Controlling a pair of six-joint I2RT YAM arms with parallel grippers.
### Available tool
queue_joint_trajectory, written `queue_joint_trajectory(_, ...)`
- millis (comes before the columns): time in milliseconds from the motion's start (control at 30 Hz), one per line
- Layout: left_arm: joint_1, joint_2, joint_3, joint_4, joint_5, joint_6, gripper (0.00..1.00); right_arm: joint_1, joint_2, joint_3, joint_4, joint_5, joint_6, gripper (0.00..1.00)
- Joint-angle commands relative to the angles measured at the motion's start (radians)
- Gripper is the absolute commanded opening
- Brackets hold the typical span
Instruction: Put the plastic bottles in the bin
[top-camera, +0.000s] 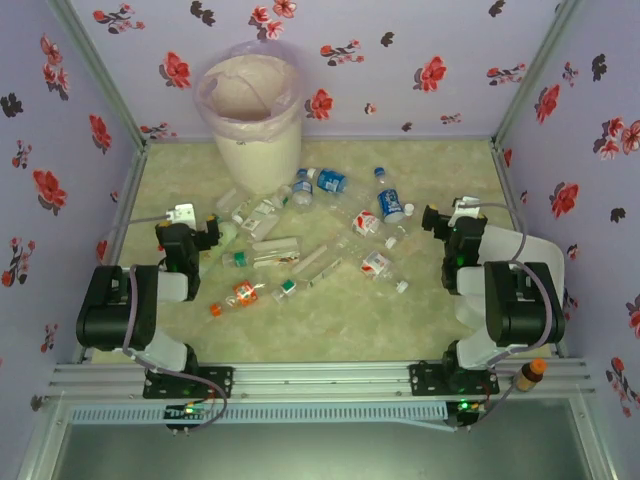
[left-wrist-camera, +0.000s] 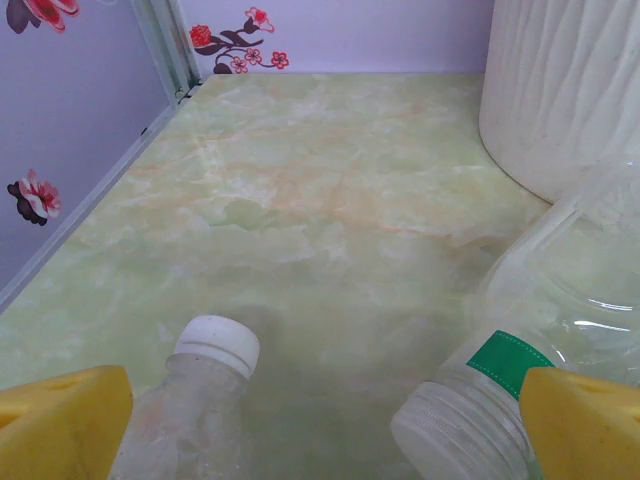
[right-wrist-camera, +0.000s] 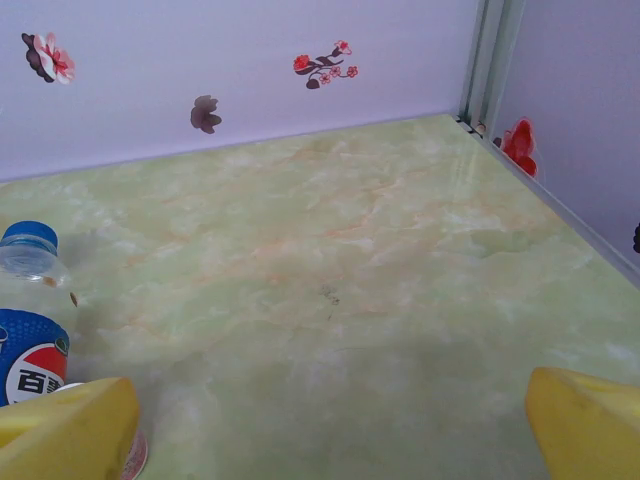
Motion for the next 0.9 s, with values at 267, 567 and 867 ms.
queue_joint_trajectory(267, -0.002, 0.012, -0.001, 0.022, -0.013, 0.019, 1.0, -0.003, 0.022, -0.008, -0.075, -0.03, 0.028, 0.99)
queue_joint_trajectory(567, 0.015, 0.009, 0.012, -0.006, 0.021, 0.006, 1.0, -0.003, 0.025, -0.002, -0.083, -0.03, 0.031, 0.99)
queue_joint_trajectory(867, 0.035, 0.009, 0.016, -0.021, 0.062, -0.003, 1.0, -0.003, 0.026, -0.002, -0.086, -0.03, 0.031, 0.99)
